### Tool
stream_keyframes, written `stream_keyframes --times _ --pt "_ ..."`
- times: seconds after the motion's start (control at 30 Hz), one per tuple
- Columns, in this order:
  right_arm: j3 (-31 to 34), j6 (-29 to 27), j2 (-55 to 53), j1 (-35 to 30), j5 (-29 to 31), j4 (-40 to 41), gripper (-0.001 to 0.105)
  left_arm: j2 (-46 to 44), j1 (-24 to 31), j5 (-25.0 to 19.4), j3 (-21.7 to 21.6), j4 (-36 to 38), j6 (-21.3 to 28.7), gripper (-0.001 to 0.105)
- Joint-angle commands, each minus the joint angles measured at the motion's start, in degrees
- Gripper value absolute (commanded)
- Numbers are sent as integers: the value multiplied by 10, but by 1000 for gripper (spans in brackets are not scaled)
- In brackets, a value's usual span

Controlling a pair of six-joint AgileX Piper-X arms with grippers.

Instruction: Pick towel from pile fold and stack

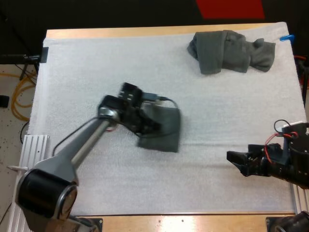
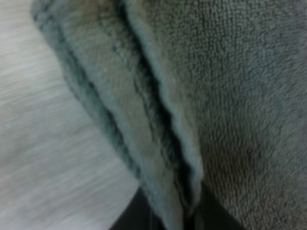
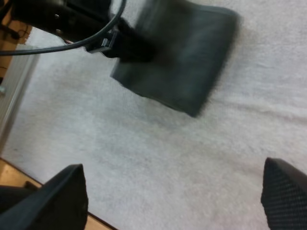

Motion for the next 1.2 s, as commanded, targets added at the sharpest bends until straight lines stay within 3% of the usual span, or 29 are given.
stream_keyframes --times 0.0,0.23,0.37,0.5,0.6,0.7,0.77,0.83,1.03,1.17 --pt "5 4 1 -2 -11 -19 72 -12 24 -36 0 34 39 0" --pt "20 11 9 -2 -16 -28 72 -27 179 -114 0 72 125 0" --pt "21 11 9 -2 -16 -28 72 -30 263 -157 0 72 134 0" --pt "21 11 9 -2 -16 -28 72 -30 320 -166 0 72 156 5" --pt "21 11 9 -2 -16 -28 72 -30 355 -166 0 72 163 23" --pt "21 11 9 -2 -16 -28 72 -30 372 -170 -3 72 163 62" --pt "21 11 9 -2 -16 -28 72 -30 375 -199 -11 76 163 93" --pt "21 12 9 -2 -16 -28 72 -32 375 -226 -23 90 164 105" --pt "21 16 9 -2 -16 -28 72 -69 371 -229 -59 102 164 105" --pt "21 18 9 -2 -20 -34 72 -141 359 -186 -60 123 162 105"
